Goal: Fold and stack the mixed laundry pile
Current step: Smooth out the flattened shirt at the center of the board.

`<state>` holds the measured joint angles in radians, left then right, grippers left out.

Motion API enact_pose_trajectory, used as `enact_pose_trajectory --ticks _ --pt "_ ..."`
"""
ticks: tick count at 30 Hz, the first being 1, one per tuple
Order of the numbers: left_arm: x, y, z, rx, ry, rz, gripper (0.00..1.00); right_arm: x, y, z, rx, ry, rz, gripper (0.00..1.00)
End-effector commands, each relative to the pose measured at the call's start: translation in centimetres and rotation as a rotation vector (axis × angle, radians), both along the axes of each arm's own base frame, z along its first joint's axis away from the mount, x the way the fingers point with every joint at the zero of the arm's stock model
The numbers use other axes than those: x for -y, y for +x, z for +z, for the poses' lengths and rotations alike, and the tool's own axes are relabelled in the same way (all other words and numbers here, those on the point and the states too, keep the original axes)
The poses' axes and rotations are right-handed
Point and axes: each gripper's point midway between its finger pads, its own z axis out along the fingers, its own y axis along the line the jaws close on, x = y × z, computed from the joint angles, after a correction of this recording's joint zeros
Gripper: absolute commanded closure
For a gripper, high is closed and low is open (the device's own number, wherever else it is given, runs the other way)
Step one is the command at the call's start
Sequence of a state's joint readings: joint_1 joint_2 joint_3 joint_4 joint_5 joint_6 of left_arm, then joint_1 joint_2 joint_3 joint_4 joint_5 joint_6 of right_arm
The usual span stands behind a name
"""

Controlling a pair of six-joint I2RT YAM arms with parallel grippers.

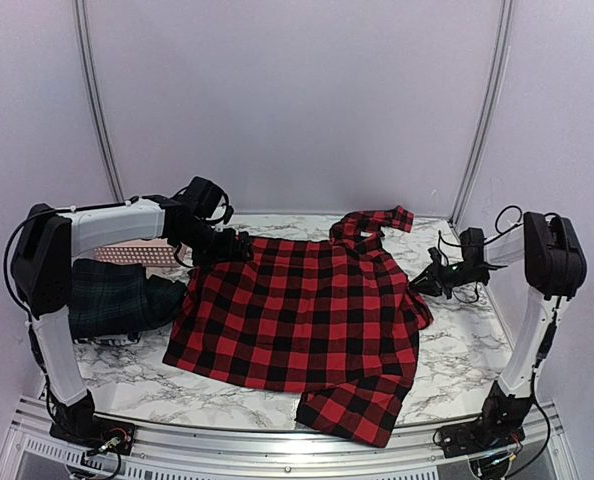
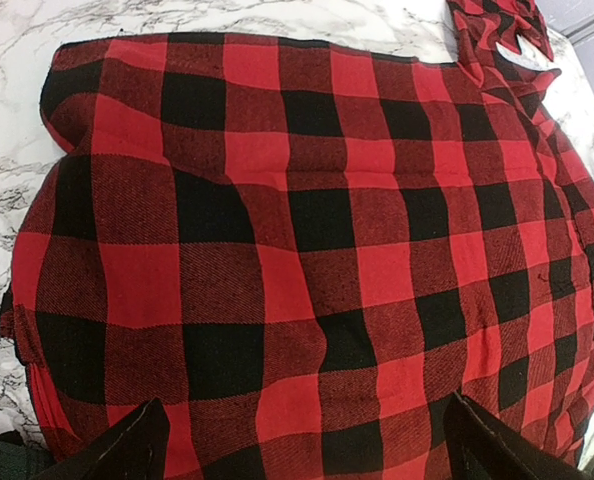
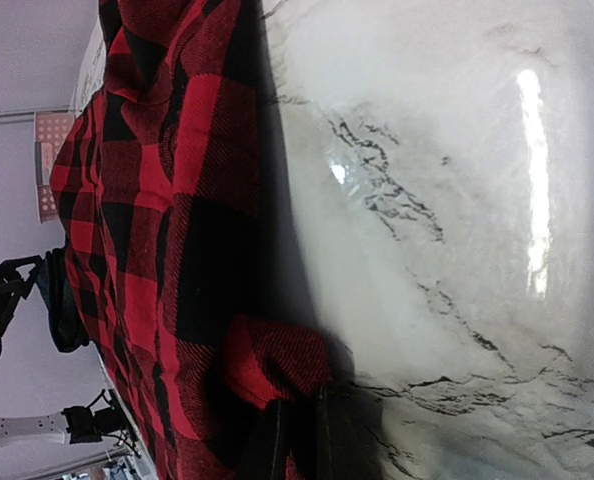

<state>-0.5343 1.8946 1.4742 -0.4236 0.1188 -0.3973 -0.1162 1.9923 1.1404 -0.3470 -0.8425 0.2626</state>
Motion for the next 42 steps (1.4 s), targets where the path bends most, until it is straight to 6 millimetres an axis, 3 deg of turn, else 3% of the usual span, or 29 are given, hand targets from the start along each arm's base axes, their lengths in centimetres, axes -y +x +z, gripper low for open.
enact_pose_trajectory --ticks 1,6,10,14,23,26,31,35,37,40,42 --pt "-0.7 0.6 -1.4 -0.024 0.022 0.032 0.01 -0.5 0.2 2.4 0.053 0.040 0.019 1.00" --pt "-1.7 1.1 -1.5 -0.022 0.035 0.073 0.01 1.8 0.7 5.9 0.130 -0.031 -0.055 1.00" --pt "-2.3 1.4 -1.8 -0.020 0.051 0.099 0.01 5.6 1.5 7.1 0.152 -0.196 -0.172 1.00" --pt "-1.7 1.2 -2.4 -0.044 0.036 0.081 0.01 9.5 2.1 5.9 0.105 -0.409 -0.269 1.00" --pt "0.1 0.7 -4.7 -0.061 0.079 0.011 0.01 15.1 6.1 4.4 0.041 -0.661 -0.393 1.00" --pt "0.2 1.0 -6.9 -0.090 0.114 0.012 0.01 15.8 7.3 4.4 0.036 -0.687 -0.407 1.00" --pt "-0.5 2.7 -10.5 -0.134 0.200 0.046 0.02 16.2 8.1 2.6 -0.015 -0.703 -0.391 1.00" --pt "-2.9 5.2 -12.4 -0.160 0.252 0.139 0.16 16.0 8.3 1.7 -0.025 -0.689 -0.382 1.00" --pt "-3.9 6.7 -12.5 -0.158 0.248 0.182 0.23 15.4 9.3 2.2 0.011 -0.653 -0.367 1.00" --pt "-4.7 8.8 -11.2 -0.138 0.210 0.209 0.22 13.4 11.3 3.6 0.064 -0.550 -0.305 1.00" --pt "-3.3 9.3 -8.5 -0.085 0.170 0.155 0.15 12.6 12.1 5.7 0.104 -0.519 -0.285 0.77"
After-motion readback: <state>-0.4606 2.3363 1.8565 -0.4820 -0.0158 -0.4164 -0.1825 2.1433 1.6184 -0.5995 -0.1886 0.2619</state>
